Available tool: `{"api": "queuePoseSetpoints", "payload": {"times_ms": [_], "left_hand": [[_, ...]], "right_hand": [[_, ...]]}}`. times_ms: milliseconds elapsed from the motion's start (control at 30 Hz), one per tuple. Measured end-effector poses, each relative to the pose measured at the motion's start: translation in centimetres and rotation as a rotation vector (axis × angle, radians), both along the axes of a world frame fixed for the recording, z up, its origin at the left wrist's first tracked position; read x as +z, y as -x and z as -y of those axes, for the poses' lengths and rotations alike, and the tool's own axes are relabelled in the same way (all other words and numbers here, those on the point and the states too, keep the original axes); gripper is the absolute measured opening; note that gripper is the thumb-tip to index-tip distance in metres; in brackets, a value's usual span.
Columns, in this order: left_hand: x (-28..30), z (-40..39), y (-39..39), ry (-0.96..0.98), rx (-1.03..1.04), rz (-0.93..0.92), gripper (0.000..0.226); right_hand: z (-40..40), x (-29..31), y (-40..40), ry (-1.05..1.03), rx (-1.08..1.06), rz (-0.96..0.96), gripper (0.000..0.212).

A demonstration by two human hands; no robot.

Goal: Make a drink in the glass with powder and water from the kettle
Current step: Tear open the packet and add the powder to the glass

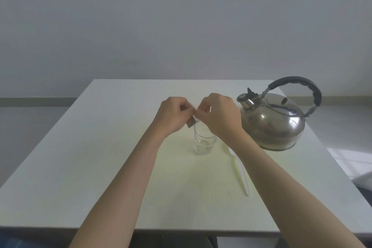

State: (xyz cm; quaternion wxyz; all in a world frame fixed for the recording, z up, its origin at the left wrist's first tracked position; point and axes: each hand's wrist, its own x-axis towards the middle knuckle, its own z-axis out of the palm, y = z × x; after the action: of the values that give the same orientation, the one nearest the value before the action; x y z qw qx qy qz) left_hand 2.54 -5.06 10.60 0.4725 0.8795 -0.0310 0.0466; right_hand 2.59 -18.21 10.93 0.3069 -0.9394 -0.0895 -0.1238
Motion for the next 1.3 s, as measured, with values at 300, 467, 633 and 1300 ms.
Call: {"api": "queuePoseSetpoints", "payload": {"times_ms": [300,467,633,1300], "left_hand": [[1.0,0.8,-0.1,-0.046,0.017,-0.034,0.028],[0.9,0.7,-0.1,-0.147,0.029,-0.020,0.026],[0.8,0.3,-0.4,-0.235,0.014,0.124,0.026],[-1.6,0.4,-0.9,-0.279,0.057,0.603,0.052]], "right_hand": [[-1.0,0.1,0.3,0.192,-0.055,0.138,0.018],[-0.4,0.4,-0.3,0.197,-0.097,0.129,0.014],[0.2,1.0,-0.8,-0.058,-0.038,-0.025,0.022],[1.5,2.9,-1.6,-0.311,0.041,-0.264,0.023]]}}
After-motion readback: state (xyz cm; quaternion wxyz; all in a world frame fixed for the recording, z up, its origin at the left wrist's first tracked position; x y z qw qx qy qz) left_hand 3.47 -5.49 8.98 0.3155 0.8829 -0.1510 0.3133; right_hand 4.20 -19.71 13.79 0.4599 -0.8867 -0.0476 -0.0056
